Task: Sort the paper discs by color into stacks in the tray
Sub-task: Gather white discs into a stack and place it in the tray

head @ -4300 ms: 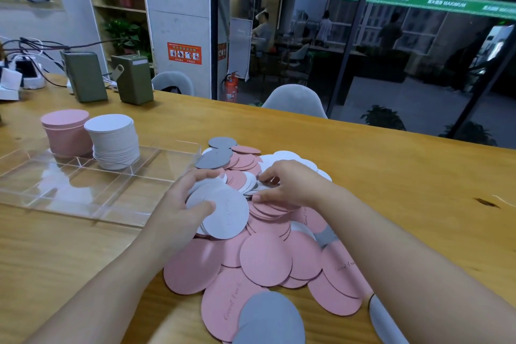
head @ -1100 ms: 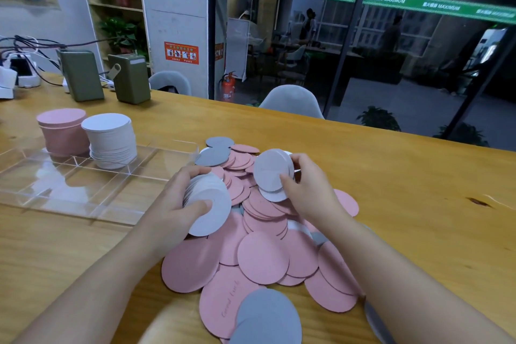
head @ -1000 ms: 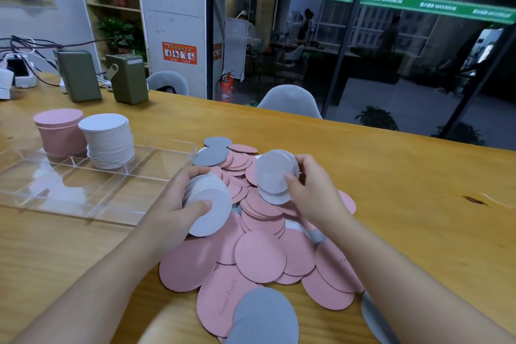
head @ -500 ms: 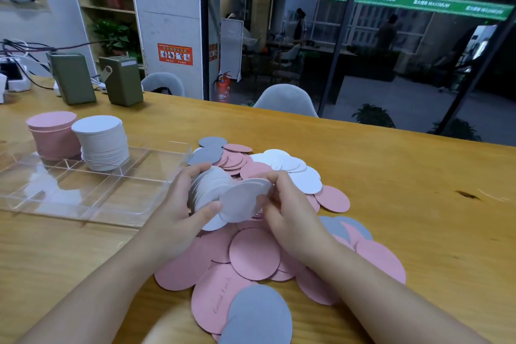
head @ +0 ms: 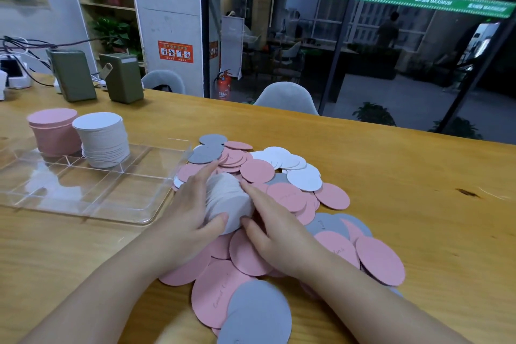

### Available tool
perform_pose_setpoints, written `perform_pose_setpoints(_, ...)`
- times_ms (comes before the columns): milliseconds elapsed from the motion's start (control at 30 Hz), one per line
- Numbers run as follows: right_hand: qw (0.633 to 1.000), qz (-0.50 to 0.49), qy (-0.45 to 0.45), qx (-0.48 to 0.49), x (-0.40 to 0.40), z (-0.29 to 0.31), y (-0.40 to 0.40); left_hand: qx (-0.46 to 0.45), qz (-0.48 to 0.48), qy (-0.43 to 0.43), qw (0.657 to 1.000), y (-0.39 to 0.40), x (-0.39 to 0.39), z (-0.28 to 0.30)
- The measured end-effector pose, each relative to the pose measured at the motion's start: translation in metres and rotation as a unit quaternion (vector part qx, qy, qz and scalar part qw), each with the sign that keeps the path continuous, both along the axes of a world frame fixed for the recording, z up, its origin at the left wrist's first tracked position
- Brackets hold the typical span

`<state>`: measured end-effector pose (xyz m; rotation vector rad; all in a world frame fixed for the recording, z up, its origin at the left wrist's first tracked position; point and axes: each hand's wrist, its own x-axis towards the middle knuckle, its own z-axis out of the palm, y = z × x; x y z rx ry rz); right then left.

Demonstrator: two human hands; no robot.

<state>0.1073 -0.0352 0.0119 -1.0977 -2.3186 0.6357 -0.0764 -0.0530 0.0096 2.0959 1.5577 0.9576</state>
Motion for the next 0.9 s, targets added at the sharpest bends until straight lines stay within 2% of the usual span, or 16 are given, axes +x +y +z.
perform_pose_setpoints(133,0.999,0.026,-0.024,-0.023,-0.004,-0.003,0.0,-0.024,0.019,0.026,0.999,-0.003,0.004,-0.002)
perform_pose_setpoints(367,0.998,-0.007,0.049,-0.047,0.004,0.004,0.0,-0.066,-0.019,-0.158,0.985,-0.006,0.01,0.006)
perform_pose_setpoints(433,0.995,-0.006,0.077,-0.07,0.006,0.007,0.002,-0.066,-0.021,-0.188,0.98,-0.007,0.018,0.014)
perform_pose_setpoints(633,0.99,-0.037,0.103,-0.087,0.021,0.004,0.013,-0.099,-0.065,-0.126,0.985,0.009,0.042,0.032)
perform_pose_setpoints(733,0.987,-0.063,0.115,-0.088,0.03,0.012,0.019,-0.108,-0.075,-0.122,0.984,0.023,0.047,0.034)
perform_pose_setpoints(800,0.989,-0.074,0.102,-0.083,0.036,0.018,0.022,-0.111,-0.074,-0.141,0.981,0.03,0.048,0.027)
perform_pose_setpoints(900,0.993,-0.106,0.035,-0.034,0.051,0.026,0.034,-0.11,-0.057,-0.206,0.971,0.031,0.046,0.016)
